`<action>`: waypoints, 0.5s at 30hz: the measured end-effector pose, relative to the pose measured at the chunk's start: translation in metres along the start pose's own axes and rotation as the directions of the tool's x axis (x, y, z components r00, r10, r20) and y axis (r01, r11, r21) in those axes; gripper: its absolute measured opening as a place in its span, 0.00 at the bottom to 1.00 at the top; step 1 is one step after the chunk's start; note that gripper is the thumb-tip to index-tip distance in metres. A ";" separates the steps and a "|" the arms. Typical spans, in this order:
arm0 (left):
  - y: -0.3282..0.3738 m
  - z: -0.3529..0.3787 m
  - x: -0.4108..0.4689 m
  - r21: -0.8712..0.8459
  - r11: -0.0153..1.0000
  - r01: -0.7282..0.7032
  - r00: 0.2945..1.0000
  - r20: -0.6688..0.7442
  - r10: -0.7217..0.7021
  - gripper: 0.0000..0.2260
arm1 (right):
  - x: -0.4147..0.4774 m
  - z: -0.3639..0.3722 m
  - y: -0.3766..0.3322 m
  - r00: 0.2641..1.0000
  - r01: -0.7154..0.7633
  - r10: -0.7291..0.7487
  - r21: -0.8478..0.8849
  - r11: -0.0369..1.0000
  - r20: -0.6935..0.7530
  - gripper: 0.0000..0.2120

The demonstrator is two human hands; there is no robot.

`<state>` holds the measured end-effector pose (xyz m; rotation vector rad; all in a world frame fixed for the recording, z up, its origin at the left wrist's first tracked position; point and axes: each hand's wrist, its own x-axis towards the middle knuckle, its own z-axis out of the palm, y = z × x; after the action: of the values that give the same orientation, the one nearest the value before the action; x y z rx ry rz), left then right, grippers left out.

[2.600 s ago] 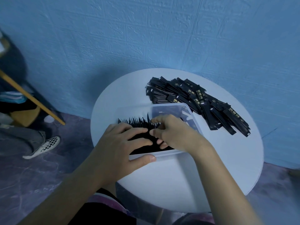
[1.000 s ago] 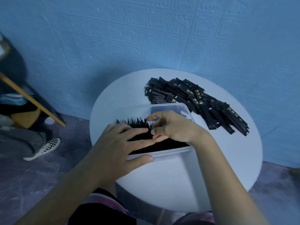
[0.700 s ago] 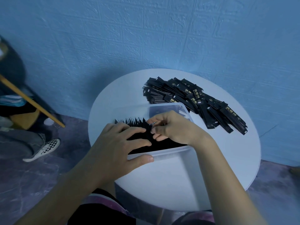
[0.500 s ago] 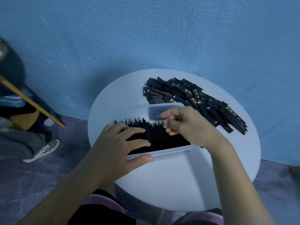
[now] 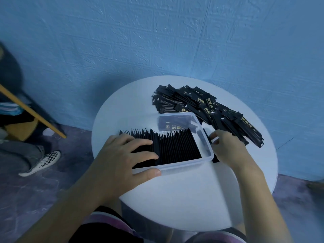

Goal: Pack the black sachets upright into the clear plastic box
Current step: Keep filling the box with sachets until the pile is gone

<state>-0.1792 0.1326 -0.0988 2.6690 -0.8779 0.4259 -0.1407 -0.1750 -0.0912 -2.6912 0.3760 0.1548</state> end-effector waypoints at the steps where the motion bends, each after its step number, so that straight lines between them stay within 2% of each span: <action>1: -0.002 -0.001 -0.001 -0.002 1.000 0.007 1.000 0.000 -0.007 0.20 | 0.003 -0.001 0.001 1.000 -0.007 0.007 0.019 1.000 0.012 0.07; 4: -0.011 -0.005 -0.005 -0.006 0.999 0.032 0.999 -0.007 -0.032 0.20 | 0.011 -0.009 0.002 0.998 0.056 -0.053 0.132 0.990 -0.028 0.03; 7: -0.016 -0.006 -0.006 -0.021 0.999 0.037 0.999 -0.003 -0.037 0.21 | 0.023 -0.011 -0.010 0.985 0.169 -0.151 0.287 0.943 -0.084 0.10; 15: -0.014 -0.007 -0.007 -0.051 0.997 0.050 0.999 0.009 -0.049 0.23 | 0.048 0.011 -0.047 0.966 0.256 -0.253 0.235 0.938 -0.046 0.10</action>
<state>-0.1777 0.1495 -0.0973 2.6410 -0.8121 0.3766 -0.0823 -0.1411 -0.0906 -2.4738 0.0422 0.0113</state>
